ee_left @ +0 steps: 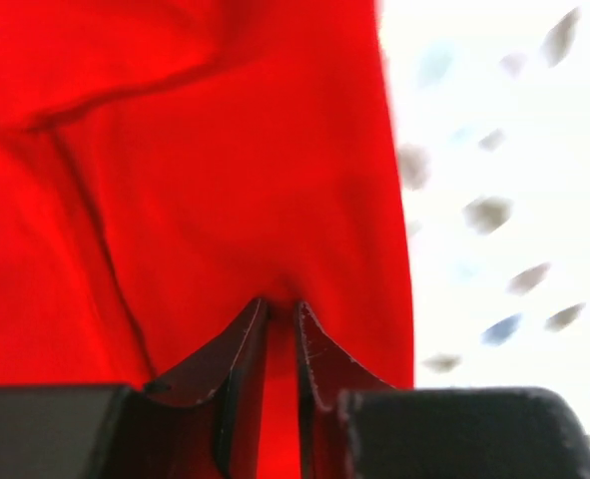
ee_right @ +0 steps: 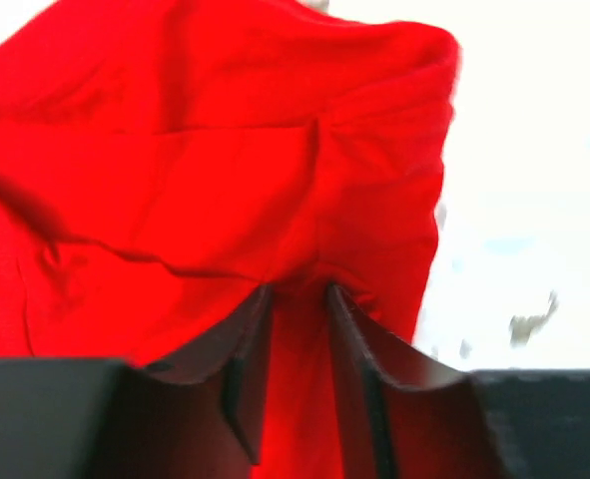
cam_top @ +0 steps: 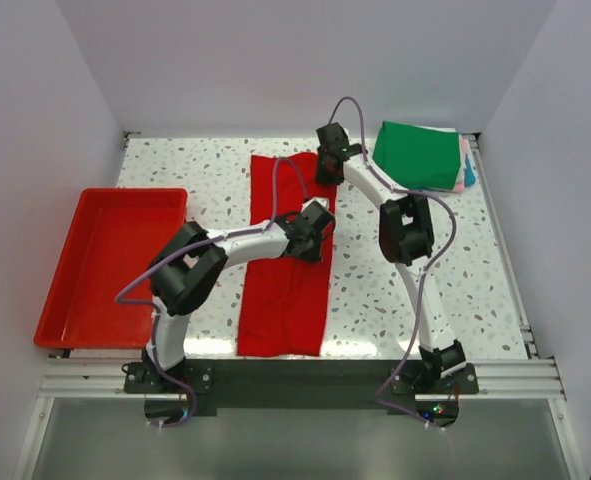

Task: Fold and stack the t-shirts
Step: Fold the tshirt

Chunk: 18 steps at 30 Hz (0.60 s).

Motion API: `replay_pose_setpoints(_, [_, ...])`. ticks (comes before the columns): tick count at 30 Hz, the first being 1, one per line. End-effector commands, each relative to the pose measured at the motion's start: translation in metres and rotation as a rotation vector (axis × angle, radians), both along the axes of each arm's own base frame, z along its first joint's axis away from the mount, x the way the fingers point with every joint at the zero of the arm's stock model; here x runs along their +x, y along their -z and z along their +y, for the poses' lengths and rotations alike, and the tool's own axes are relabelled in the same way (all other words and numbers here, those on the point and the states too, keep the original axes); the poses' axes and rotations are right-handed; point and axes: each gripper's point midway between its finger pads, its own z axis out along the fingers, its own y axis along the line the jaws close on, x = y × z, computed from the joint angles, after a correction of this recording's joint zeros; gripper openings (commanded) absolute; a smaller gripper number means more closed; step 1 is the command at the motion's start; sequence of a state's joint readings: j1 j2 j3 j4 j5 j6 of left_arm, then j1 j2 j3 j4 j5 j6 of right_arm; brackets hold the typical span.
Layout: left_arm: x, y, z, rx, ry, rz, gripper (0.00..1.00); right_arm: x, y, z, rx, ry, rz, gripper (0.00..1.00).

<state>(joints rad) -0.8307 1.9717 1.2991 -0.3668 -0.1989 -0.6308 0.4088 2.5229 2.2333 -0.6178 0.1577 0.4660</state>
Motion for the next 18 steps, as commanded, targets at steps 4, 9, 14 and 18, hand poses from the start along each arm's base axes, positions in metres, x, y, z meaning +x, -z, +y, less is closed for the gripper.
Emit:
replay_pose_setpoints(4, [0.047, 0.007, -0.068, -0.190, 0.058, 0.036, 0.31, 0.060, -0.022, -0.031, -0.020, -0.020, -0.147, 0.59])
replay_pose_setpoints(9, [0.071, -0.032, -0.079, -0.259, 0.070, -0.047, 0.47, 0.068, -0.089, -0.037, 0.020, -0.041, -0.263, 0.87])
replay_pose_setpoints(14, [0.063, -0.100, -0.074, -0.386, 0.091, -0.148, 0.57, 0.034, -0.176, -0.049, 0.052, -0.016, -0.341, 0.90])
replay_pose_setpoints(18, [0.046, -0.143, -0.053, -0.452, 0.061, -0.216, 0.59, -0.017, -0.203, -0.061, 0.091, 0.023, -0.330, 0.90])
